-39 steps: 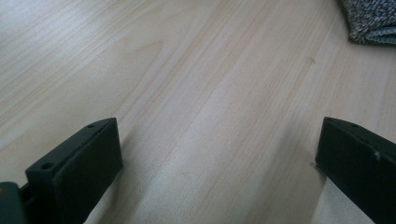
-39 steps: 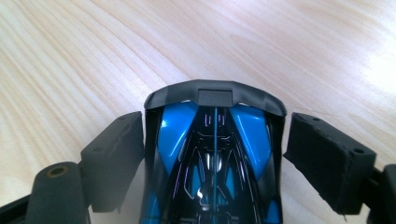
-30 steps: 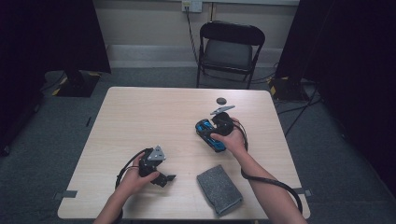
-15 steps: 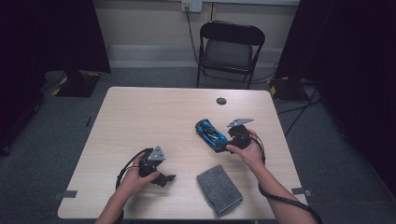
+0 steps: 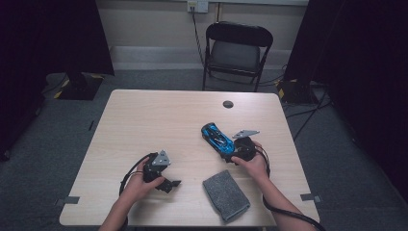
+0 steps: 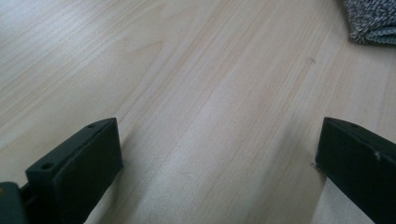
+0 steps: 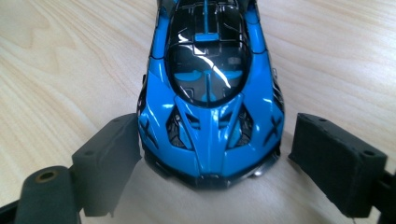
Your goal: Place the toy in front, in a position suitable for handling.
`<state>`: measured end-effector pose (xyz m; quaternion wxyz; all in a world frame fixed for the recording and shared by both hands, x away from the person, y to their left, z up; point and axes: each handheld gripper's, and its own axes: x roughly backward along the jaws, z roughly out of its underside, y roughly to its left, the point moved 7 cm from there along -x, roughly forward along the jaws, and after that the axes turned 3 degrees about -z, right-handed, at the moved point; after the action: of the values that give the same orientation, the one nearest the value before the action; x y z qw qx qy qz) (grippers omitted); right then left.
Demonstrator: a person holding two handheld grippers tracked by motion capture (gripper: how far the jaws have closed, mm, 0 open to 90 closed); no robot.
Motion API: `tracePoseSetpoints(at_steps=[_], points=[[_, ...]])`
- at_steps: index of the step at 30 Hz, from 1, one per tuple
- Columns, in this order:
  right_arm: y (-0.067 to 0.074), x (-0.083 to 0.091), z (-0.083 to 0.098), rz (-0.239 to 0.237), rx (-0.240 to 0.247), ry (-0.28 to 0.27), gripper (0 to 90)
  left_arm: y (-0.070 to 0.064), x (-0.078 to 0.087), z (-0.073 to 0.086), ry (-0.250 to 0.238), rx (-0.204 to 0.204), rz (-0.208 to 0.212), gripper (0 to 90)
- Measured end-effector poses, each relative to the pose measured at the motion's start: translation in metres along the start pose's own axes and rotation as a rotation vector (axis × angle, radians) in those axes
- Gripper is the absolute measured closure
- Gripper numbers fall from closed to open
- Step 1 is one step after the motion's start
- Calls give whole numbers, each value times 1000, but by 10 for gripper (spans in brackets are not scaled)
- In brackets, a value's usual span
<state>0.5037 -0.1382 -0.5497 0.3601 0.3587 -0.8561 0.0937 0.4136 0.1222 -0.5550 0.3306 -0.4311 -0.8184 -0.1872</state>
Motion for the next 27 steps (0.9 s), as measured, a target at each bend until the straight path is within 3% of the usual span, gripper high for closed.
tracePoseSetpoints(at_steps=[8,12,23,24,27], points=[[3,-4,0,43,48,-9,157,0,0,0,0,2,-2,0],[3,-4,-1,40,55,-21,232,0,0,0,0,3,-4,0],[6,-3,0,70,28,-27,236,-4,-1,-2,-7,32,-28,8],[6,-3,0,70,28,-28,236,-5,0,-3,-16,32,-24,42],[6,-3,0,74,26,-27,236,-11,3,-9,-37,11,9,295]])
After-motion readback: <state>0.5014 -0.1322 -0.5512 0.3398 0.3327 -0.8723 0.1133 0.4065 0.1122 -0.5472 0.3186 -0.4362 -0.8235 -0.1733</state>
